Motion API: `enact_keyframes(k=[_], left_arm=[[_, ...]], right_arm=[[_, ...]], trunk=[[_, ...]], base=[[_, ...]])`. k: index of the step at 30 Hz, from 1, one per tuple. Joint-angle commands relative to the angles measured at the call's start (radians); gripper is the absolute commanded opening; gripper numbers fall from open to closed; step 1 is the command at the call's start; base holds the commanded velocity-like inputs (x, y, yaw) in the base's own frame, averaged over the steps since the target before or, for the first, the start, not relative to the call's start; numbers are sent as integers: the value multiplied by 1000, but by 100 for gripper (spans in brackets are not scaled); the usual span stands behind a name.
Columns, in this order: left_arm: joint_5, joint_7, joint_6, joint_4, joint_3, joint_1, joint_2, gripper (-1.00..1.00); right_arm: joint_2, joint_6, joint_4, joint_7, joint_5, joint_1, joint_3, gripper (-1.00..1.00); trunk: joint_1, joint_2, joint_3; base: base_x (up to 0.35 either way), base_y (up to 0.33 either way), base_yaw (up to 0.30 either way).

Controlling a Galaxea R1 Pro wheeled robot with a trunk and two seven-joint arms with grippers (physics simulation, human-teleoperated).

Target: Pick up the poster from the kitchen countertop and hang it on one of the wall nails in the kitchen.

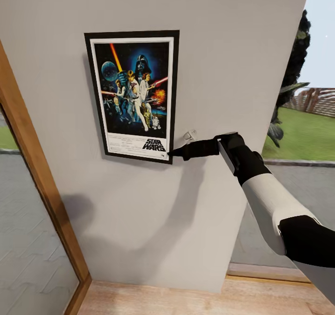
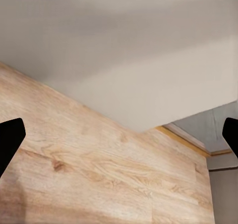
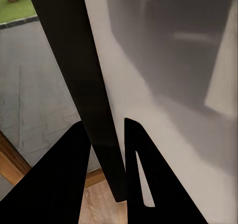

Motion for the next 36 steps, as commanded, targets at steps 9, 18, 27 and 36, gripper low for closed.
enact_keyframes(k=[9,18,27,36], left_arm=[[-7,-3,-5,1,8,0,0,100],[-8,-3,-5,1,8,0,0,100],[-8,-3,-5,1,8,0,0,100],[-8,-3,-5,1,8,0,0,100]], right_arm=[[-1,7,-1,3,0,-1,1,-100],[-1,7,-1,3,0,-1,1,-100],[-1,7,-1,3,0,-1,1,-100],[0,7,-1,3,0,-1,1,-100]], trunk=[[1,-1,-1],[1,-1,-1],[1,-1,-1],[1,-1,-1]], base=[[15,0,0],[1,0,0],[49,0,0],[56,0,0]])
